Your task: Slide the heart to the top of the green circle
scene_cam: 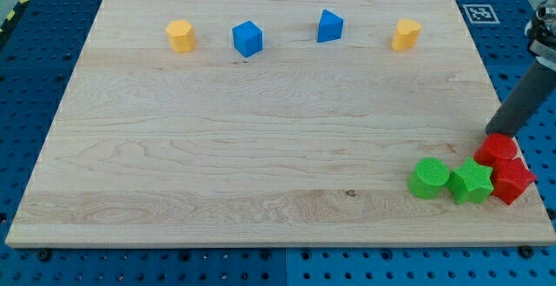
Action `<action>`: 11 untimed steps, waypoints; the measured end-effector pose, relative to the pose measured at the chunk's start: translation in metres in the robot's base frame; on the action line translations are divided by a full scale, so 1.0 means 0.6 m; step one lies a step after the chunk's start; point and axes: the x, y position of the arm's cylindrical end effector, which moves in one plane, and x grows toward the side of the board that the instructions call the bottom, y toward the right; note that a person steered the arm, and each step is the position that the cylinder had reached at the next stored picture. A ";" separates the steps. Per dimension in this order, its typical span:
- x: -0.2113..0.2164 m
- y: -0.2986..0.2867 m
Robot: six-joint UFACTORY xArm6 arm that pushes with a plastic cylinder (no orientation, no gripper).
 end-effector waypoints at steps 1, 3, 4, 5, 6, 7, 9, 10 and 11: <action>-0.065 0.000; -0.340 -0.007; -0.421 -0.055; -0.388 -0.108; -0.284 -0.121; -0.172 -0.118; -0.234 -0.127; -0.216 -0.187; -0.140 -0.173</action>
